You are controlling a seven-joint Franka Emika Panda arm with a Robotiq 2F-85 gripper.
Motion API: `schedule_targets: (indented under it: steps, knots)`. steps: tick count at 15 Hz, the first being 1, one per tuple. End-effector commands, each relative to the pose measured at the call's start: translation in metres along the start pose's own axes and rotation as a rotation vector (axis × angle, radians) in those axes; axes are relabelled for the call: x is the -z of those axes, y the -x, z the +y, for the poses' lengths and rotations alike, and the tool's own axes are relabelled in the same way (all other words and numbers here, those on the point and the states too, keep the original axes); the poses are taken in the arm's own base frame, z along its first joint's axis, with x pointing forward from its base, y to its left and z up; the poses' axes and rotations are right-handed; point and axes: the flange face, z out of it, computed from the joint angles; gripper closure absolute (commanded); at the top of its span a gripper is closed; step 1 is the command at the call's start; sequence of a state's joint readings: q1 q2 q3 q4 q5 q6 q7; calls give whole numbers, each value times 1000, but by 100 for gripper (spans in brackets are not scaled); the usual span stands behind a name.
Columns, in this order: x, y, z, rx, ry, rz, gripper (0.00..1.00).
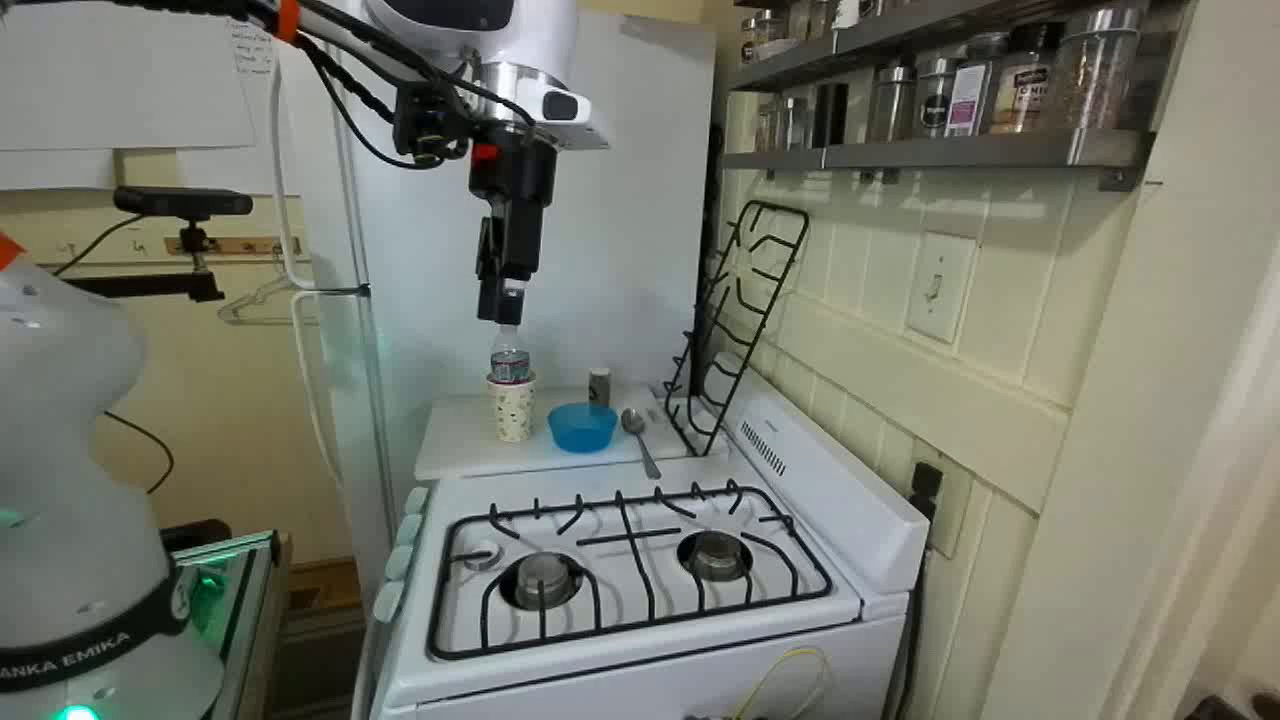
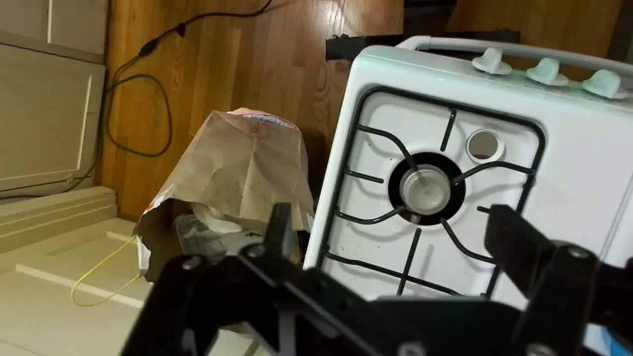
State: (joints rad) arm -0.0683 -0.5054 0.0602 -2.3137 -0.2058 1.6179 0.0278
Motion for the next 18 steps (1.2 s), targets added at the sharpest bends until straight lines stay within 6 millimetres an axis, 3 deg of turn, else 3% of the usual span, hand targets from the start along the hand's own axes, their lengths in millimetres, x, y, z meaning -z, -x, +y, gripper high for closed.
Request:
schedule_targets:
  steps: [1, 9, 11, 14, 18]
  knots:
    - [1, 0, 0, 0, 0, -1, 0]
    - [1, 0, 0, 0, 0, -1, 0]
    - [4, -11, -2, 73, 39, -17, 0]
    - [3, -48, 10, 242, 103, -46, 0]
    - [-13, -118, 42, 452, 136, -51, 0]
